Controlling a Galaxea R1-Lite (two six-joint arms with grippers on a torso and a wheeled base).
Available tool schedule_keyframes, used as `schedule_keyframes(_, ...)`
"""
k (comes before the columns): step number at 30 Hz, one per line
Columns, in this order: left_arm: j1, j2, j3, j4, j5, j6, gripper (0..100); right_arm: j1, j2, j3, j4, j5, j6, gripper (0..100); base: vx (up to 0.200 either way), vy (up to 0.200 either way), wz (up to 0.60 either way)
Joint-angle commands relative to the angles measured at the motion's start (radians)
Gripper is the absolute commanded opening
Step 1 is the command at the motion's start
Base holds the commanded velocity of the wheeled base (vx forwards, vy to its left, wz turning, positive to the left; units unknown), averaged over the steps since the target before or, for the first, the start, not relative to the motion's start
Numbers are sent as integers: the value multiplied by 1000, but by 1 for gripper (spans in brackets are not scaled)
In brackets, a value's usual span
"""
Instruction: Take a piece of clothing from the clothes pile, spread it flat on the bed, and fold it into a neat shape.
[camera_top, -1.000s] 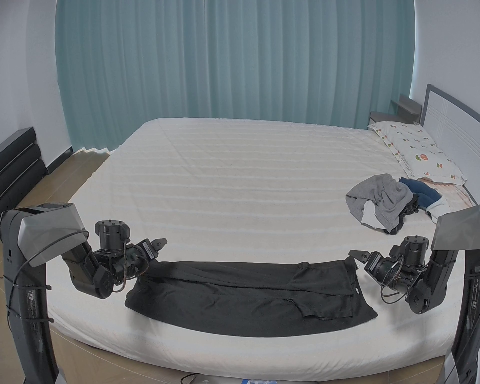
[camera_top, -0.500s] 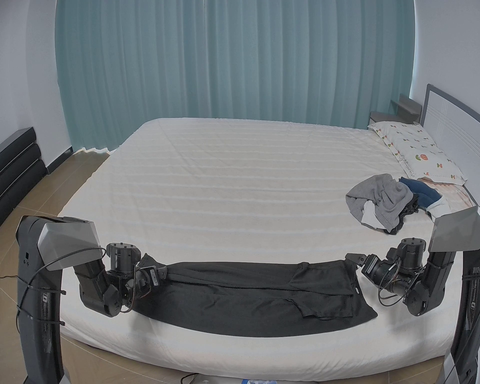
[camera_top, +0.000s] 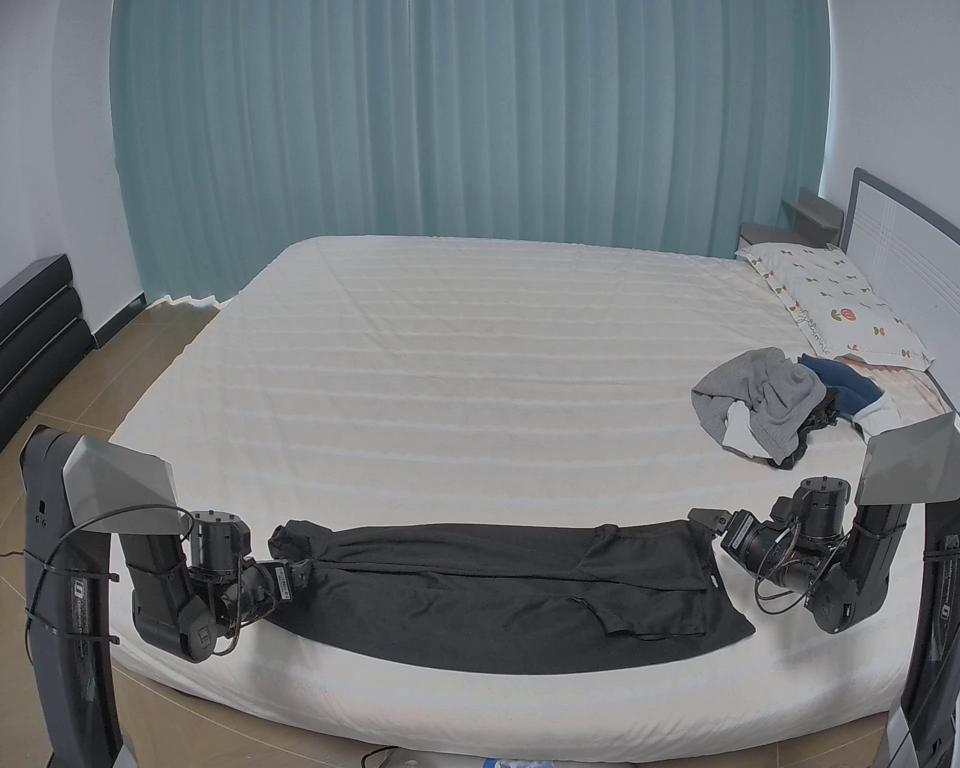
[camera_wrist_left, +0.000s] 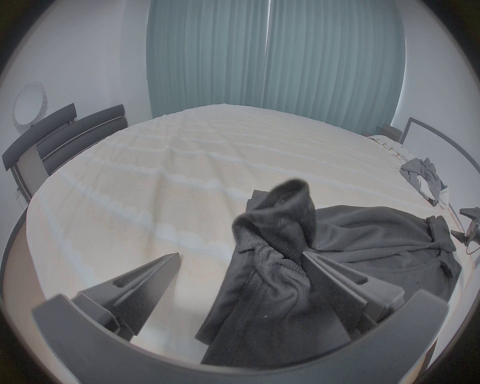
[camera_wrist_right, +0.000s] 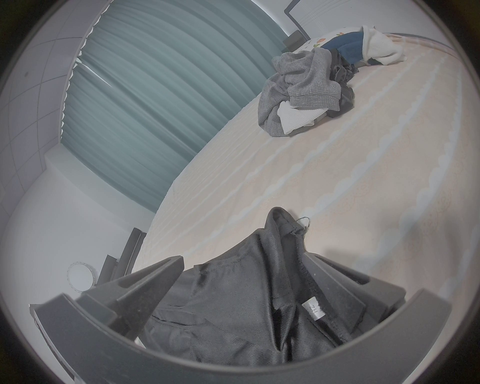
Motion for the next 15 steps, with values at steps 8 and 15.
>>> schedule_keyframes(8,81,-113,-5,9,-115,-63,100,1,0,-1,0,1,0,100,0,0,0)
schedule_keyframes(15,83,-142,-111,173,-196,-141,100,1,0,-1,0,1,0,100,0,0,0)
